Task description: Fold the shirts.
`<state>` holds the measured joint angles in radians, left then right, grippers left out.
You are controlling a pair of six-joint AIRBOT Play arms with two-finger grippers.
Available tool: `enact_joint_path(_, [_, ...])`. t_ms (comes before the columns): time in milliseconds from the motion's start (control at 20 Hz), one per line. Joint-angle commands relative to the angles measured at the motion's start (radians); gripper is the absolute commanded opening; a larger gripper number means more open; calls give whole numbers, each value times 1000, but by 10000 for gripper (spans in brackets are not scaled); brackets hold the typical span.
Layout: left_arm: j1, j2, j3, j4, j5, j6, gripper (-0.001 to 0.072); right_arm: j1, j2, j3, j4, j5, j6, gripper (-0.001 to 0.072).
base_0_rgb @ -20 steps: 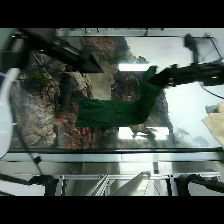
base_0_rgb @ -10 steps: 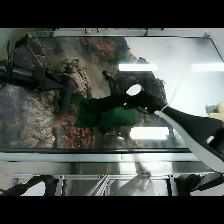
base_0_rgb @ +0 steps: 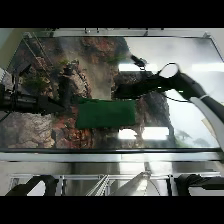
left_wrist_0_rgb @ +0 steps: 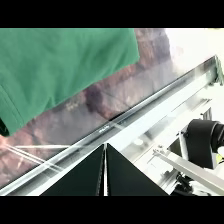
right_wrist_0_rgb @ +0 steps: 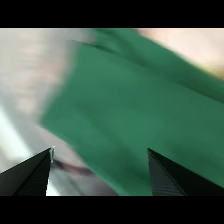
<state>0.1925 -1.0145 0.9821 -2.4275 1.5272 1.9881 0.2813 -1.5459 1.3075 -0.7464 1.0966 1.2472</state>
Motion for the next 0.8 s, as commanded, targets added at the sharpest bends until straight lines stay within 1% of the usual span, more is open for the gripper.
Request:
enact_joint_path(0, [1,41,-24,0,10,5,33,-185,56,-86,-258,107,232,650])
enact_joint_path(100, [1,59,-24,0,9,5,33,-222,21,-172,-194,72,225,650])
enact_joint_path(200, [1,69,-24,0,10,4,33,-212,-31,-231,-107,29,165,650])
enact_joint_path(300, [1,69,-24,0,19,4,33,-183,-97,-240,-15,24,101,651])
enact_joint_path(450, [1,69,-24,0,16,4,33,-117,-178,-240,102,-10,43,652])
enact_joint_path(600, [1,69,-24,0,16,4,33,-49,-221,-238,256,-56,-48,651])
enact_joint_path(650, [1,69,-24,0,16,4,33,-32,-230,-238,294,-75,-59,650])
enact_joint_path(700, [1,69,-24,0,16,4,33,-19,-233,-238,326,-90,-77,639])
enact_joint_path(750, [1,69,-24,0,16,4,33,-12,-233,-237,346,-97,-87,547])
